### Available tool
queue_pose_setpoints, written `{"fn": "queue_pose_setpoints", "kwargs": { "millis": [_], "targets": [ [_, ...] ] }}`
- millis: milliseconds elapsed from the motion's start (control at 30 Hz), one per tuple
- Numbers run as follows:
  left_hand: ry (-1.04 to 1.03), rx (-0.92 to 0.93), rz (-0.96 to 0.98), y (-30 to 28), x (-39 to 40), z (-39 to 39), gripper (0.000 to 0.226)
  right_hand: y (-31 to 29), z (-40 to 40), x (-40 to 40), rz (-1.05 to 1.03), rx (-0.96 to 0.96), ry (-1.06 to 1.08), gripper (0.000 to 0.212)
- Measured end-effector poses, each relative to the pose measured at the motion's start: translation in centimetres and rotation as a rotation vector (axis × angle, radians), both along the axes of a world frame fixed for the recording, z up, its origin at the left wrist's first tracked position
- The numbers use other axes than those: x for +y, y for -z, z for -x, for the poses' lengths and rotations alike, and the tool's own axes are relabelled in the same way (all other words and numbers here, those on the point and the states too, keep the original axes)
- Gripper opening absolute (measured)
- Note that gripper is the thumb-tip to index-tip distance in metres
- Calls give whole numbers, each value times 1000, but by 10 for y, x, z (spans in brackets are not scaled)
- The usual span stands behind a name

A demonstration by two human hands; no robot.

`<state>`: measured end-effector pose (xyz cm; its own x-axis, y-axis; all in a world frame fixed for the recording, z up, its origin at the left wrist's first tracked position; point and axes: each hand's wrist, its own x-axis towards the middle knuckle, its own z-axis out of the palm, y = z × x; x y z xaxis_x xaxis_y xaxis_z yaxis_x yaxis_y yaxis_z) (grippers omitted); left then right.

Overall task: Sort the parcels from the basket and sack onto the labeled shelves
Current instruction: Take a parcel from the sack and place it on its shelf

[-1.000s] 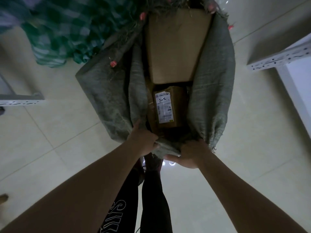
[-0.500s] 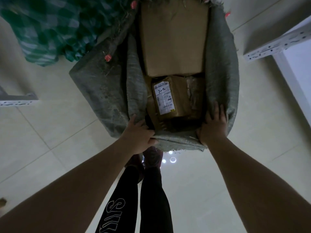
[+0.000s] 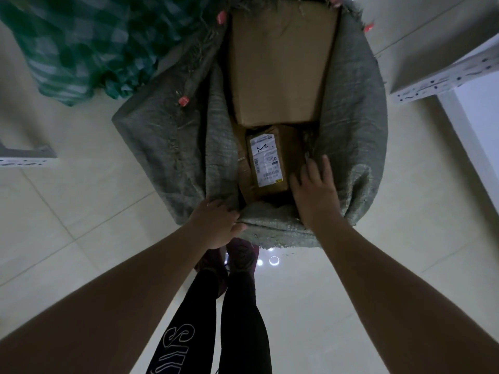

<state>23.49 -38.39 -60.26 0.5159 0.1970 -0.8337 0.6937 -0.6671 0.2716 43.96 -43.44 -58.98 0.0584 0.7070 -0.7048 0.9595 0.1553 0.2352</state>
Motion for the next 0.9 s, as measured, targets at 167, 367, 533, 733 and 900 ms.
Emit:
{"fn": "queue_pose_setpoints", "kwargs": {
  "millis": [167, 367, 533, 733, 900],
  "targets": [
    [-28, -41, 29, 18, 0, 4, 50, 37, 35, 21, 29, 237, 519, 95],
    [-5, -34, 50, 30, 3, 3, 47, 75, 61, 26, 43, 195, 694, 112],
    [-18, -60, 58, 27, 4, 4, 46, 91, 57, 28, -4, 20, 571, 118],
    [-31, -78, 85, 20, 4, 10, 44, 84, 55, 33, -22, 76, 623, 111],
    [-161, -93, 113, 7, 9, 4, 36, 59, 46, 27, -51, 182, 757, 100]
  ]
}}
